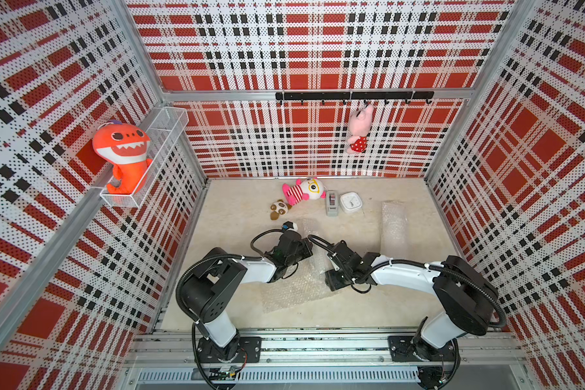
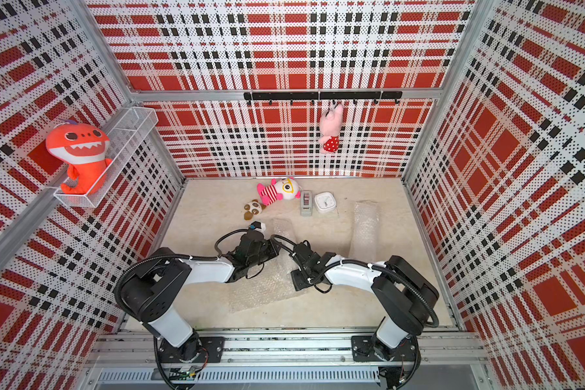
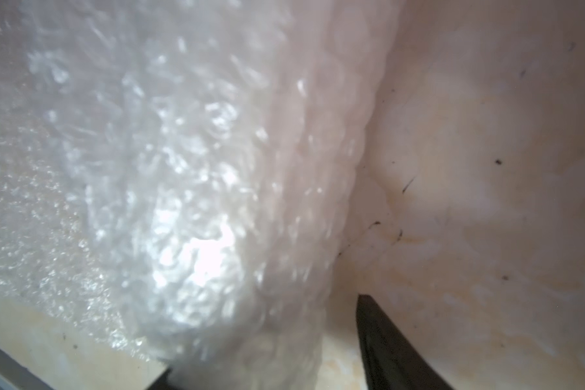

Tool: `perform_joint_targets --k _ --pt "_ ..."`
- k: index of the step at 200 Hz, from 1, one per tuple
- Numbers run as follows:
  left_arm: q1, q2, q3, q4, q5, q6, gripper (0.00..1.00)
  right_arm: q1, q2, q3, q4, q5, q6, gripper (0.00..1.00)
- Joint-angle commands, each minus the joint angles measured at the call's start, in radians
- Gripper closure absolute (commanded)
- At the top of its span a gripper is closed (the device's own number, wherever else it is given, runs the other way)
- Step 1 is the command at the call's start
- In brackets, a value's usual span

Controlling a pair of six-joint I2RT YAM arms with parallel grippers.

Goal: Wrap vases in bubble wrap
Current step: Wrap the vase in bubble wrap.

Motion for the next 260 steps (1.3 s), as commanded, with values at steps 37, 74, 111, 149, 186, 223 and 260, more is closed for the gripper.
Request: perform_joint_targets --k 37,74,111,149,186,223,260 --pt "-0.019 0.062 -0.029 -0.078 -0.054 -0.025 1.00 -0.004 -0.029 -0.032 -0.012 0.044 -0.039 0.74" --pt "-0.022 0.058 -0.049 -0.079 -0.063 -0.057 0.96 -0.005 -0.027 -0.032 0.007 0.028 -0.046 0.86" --pt "-0.044 -0.062 -0.064 -0.005 -0.009 -0.095 0.68 -0.004 -0.001 -0.003 0.017 -0.009 -0.065 0.89" --pt "0.009 -0.170 -0.106 -0.136 -0.081 -0.093 0.55 -0.004 -0.002 -0.002 0.023 -0.017 -0.078 0.91" --pt "-0.073 -0.239 -0.103 -0.103 -0.090 -0.130 0.48 -0.004 -0.002 -0.004 0.029 -0.022 -0.080 0.91" --pt "-0.136 -0.159 -0.037 -0.087 -0.090 -0.134 0.46 -0.004 -0.001 -0.009 0.037 -0.022 -0.081 0.91" --pt "-0.134 -0.064 0.000 -0.099 -0.083 -0.126 0.46 -0.004 -0.014 -0.028 0.050 -0.024 -0.077 0.92"
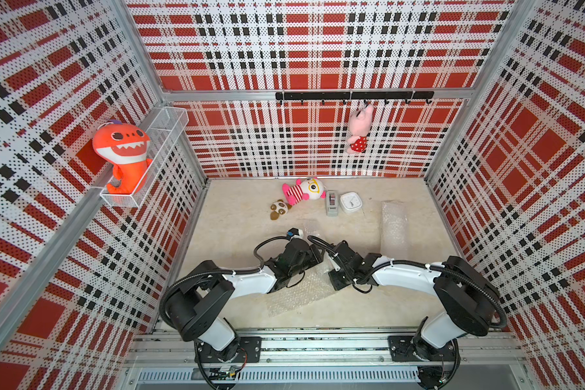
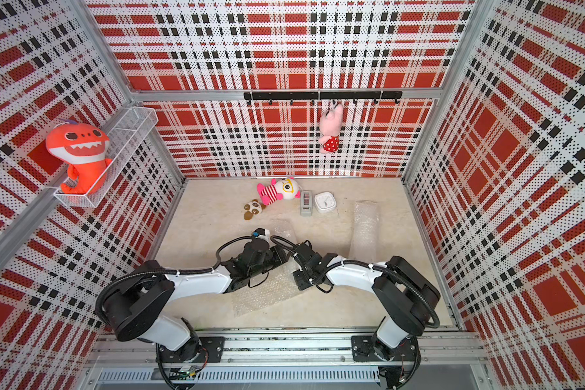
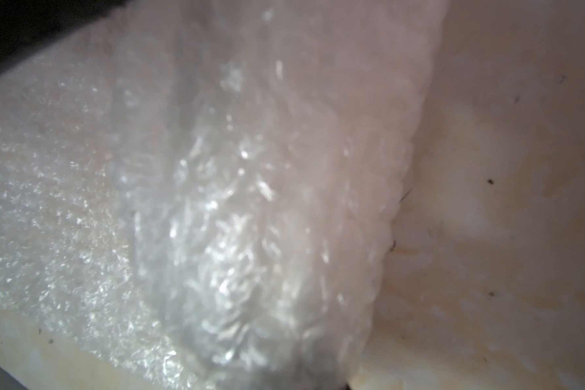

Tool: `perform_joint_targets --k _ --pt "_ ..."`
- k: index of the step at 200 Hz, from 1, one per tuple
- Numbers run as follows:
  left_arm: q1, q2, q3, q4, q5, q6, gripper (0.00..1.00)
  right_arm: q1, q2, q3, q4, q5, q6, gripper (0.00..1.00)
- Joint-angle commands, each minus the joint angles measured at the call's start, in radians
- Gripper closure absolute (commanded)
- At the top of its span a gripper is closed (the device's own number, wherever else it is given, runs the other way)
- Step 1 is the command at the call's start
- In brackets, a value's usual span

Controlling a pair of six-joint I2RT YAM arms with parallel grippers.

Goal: Wrap vases in bubble wrap
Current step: Wrap the vase in bubble wrap.

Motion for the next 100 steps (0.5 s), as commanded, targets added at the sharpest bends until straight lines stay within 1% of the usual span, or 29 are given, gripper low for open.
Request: perform_joint_targets --k 1,33,45,59,68,80,100 --pt "0.000 0.046 0.023 -0.009 -0.008 0.008 0.46 -0.003 -0.005 -0.009 0.016 -0.009 -0.006 0.92" --pt "-0.004 0.075 0.028 -0.030 -0.008 0.005 0.46 -0.003 -0.008 -0.004 0.016 -0.008 -0.005 0.91" --pt "-0.013 0.084 0.034 -0.030 -0.005 0.014 0.47 -0.003 -0.007 0.002 0.015 -0.003 -0.008 0.86" --pt "-0.015 0.101 0.042 -0.054 -0.013 0.021 0.52 -0.003 -0.013 0.005 0.016 -0.005 -0.012 0.84" --pt "-0.015 0.109 0.037 -0.059 -0.015 0.019 0.55 -0.003 -0.020 0.006 0.013 -0.002 -0.014 0.80" --pt "-0.014 0.112 0.017 -0.045 -0.013 0.010 0.58 -0.004 -0.035 0.006 -0.001 0.014 -0.013 0.65" --pt "-0.014 0.100 -0.019 -0.011 0.002 0.003 0.60 -0.003 -0.077 0.002 -0.020 0.007 -0.022 0.60"
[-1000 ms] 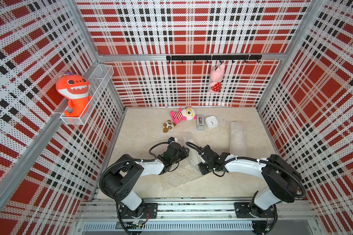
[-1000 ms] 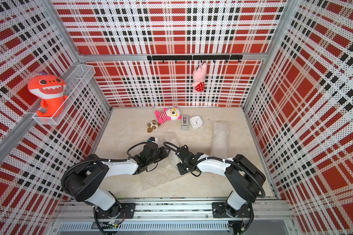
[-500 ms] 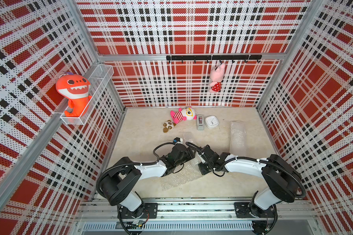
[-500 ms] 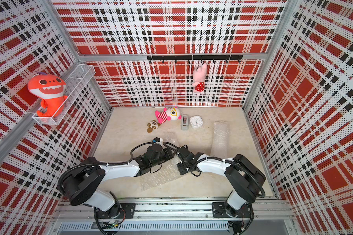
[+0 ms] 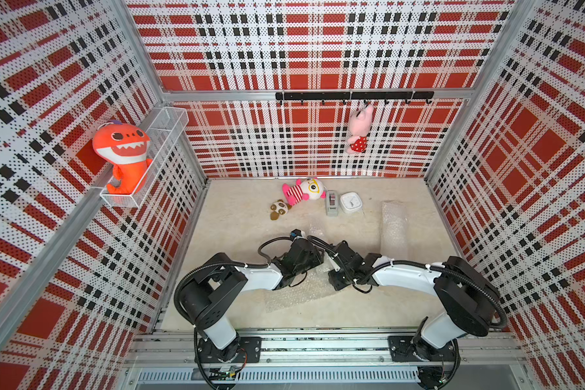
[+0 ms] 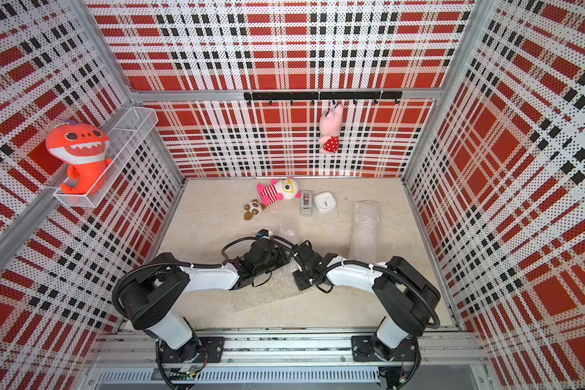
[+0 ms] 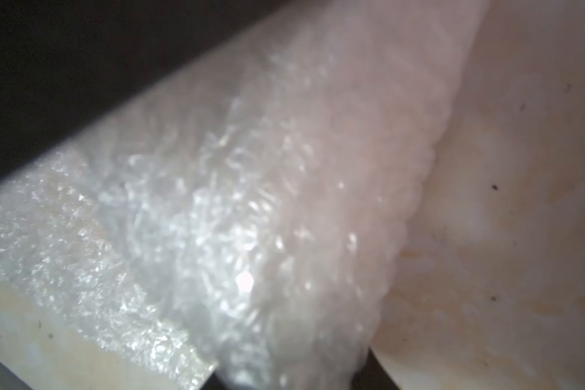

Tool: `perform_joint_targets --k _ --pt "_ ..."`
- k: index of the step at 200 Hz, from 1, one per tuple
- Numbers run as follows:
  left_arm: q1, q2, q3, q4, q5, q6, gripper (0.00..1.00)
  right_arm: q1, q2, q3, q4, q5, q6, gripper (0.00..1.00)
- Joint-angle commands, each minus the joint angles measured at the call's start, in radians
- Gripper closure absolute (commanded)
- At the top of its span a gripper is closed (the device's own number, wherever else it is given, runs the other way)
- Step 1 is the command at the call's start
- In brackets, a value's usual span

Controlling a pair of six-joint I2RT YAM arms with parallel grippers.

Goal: Wrap vases in bubble wrap
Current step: Wrap the vase in bubble wrap.

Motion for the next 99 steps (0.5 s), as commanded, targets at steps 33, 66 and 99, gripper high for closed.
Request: perform_joint_targets --k 33,66,99 --pt "-0.004 0.015 -0.086 0.031 0.038 -0.005 0.61 -0.023 -0.185 -0.011 -0.004 -0.076 0.010 0.34" --pt "0.002 0.013 -0.100 0.057 0.041 -0.014 0.62 -0.109 -0.186 -0.010 0.036 -0.156 0.077 0.19" --pt "0.005 0.007 -0.114 0.093 0.047 -0.030 0.62 -0.125 -0.085 0.045 0.043 -0.155 0.056 0.08"
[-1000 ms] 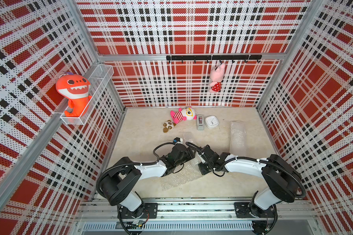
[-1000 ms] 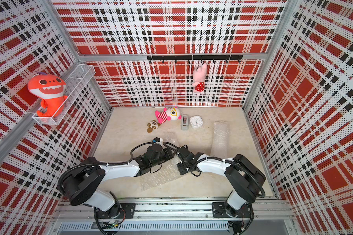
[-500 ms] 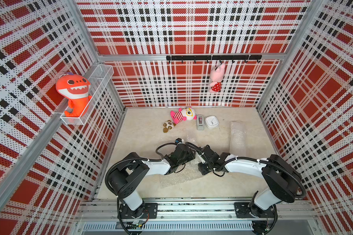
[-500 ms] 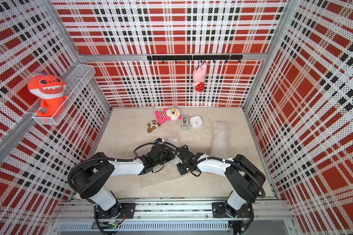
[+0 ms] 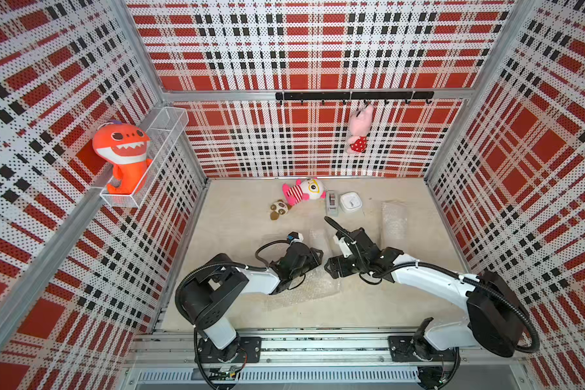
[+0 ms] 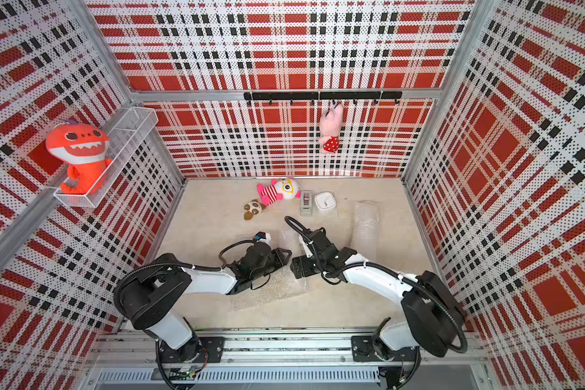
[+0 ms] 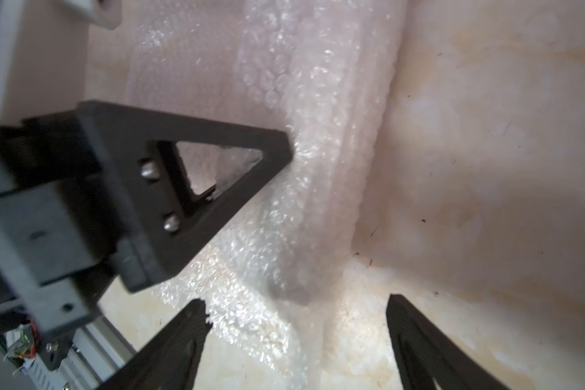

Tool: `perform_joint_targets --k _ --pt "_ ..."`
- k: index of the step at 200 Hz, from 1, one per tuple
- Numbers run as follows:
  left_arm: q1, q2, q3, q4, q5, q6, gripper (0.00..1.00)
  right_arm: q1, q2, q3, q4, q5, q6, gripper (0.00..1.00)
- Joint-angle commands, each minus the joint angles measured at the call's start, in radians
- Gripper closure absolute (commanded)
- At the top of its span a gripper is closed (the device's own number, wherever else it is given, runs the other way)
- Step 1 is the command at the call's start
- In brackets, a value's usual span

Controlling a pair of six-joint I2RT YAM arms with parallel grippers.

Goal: Wrap vases in bubble wrap
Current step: Wrap the vase in bubble wrap.

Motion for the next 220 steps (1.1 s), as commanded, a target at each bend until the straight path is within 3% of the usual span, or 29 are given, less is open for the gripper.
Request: perform_joint_targets --k 1,59,111,170,220 --pt "0.001 0.008 -0.032 -0.046 0.028 -0.005 0.62 -0.008 0.073 0.044 0.016 -0.036 0.000 0.07" --pt "-0.011 0.006 -0.060 -0.005 0.018 -0.042 0.63 -0.023 0.182 0.084 0.101 -0.113 -0.003 0.14" --pt "-0.010 -0.003 -0.063 0.001 0.011 -0.050 0.62 -0.022 0.234 0.096 0.090 -0.072 -0.046 0.31" --pt "0.028 -0.200 -0.174 0.017 -0.075 -0.086 0.40 0.003 0.249 0.138 0.014 0.028 -0.105 0.42" --pt "0.045 -0.271 -0.155 0.004 -0.077 -0.071 0.41 0.033 0.265 0.173 -0.012 0.062 -0.116 0.43"
